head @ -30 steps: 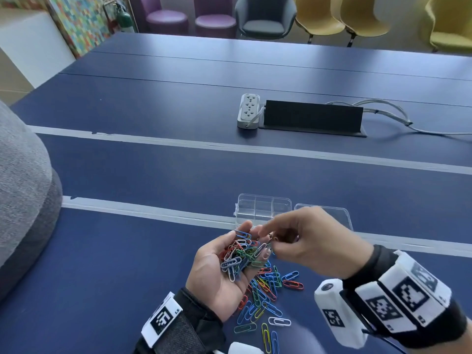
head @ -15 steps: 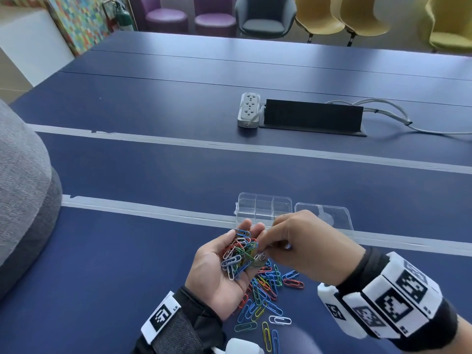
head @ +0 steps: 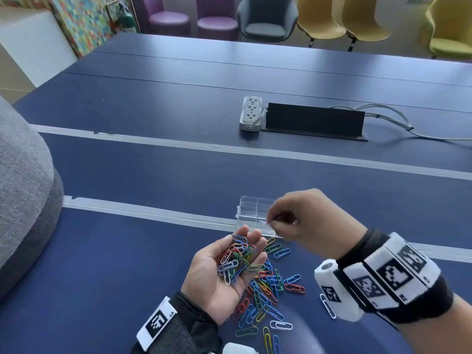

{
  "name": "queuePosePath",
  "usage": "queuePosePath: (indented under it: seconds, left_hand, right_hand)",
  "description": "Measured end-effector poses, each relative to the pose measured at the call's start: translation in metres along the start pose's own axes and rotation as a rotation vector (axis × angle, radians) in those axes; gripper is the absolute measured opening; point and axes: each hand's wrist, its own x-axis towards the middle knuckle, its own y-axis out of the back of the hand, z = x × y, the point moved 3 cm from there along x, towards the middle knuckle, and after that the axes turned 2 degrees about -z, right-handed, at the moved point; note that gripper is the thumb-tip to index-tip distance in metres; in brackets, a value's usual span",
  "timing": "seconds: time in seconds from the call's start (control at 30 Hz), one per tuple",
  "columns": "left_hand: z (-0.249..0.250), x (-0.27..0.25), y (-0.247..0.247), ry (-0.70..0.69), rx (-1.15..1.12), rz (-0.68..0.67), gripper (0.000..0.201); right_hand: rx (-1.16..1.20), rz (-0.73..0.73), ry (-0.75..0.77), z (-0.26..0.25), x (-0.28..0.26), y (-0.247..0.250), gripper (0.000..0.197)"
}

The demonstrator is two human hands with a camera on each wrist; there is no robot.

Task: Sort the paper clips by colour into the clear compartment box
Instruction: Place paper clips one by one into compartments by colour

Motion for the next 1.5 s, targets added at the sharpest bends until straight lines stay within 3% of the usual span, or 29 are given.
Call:
queuePosePath:
  seconds: [0.2, 0.37, 0.5, 0.67, 0.87, 1.03, 1.2, 1.4, 1.47, 1.5]
  left_hand:
    - [0.005, -0.001, 0.002, -0.018, 0.026, 0.031, 0.030]
    - [0.009, -0.003, 0.003, -0.023, 0.026, 0.022, 0.028]
    - [0.008, -0.002, 0.002, -0.021, 0.031, 0.009, 0.028]
    - [0.003, 0.000, 0.001, 0.007, 0.033, -0.037, 0.037]
    - [-0.003, -0.001, -0.006, 0.048, 0.062, -0.080, 0.049]
    - [0.000, -0.003, -0.007, 0.045, 0.049, -0.088, 0.046]
    - [-0.001, -0.002, -0.006, 0.023, 0.051, -0.082, 0.045]
    - [0.003, 0.001, -0.006, -0.006, 0.010, -0.069, 0.045]
    - [0.003, 0.002, -0.006, -0.013, -0.011, -0.050, 0.045]
    - [0.003, 0.001, -0.006, -0.020, -0.019, -0.049, 0.043]
  right_hand:
    - [-0.184, -0.079, -0.159, 0.005, 0.030, -0.017, 0.018]
    - [-0.240, -0.089, -0.191, 0.009, 0.037, -0.028, 0.019]
    - [-0.189, -0.060, -0.149, 0.006, 0.026, -0.020, 0.020]
    - [-0.009, 0.037, 0.009, -0.010, 0.011, -0.008, 0.015]
    - [-0.109, -0.168, 0.051, -0.021, 0.012, -0.021, 0.026]
    - [-0.056, -0.197, 0.052, -0.023, 0.014, -0.023, 0.018]
    - [0.234, -0.123, 0.036, -0.021, 0.014, -0.019, 0.002]
    - [0.961, -0.160, -0.179, -0.020, 0.007, -0.013, 0.016]
    - [1.041, -0.187, -0.235, -0.021, 0.004, -0.017, 0.017]
    - [0.971, -0.205, -0.211, -0.022, 0.001, -0.019, 0.014]
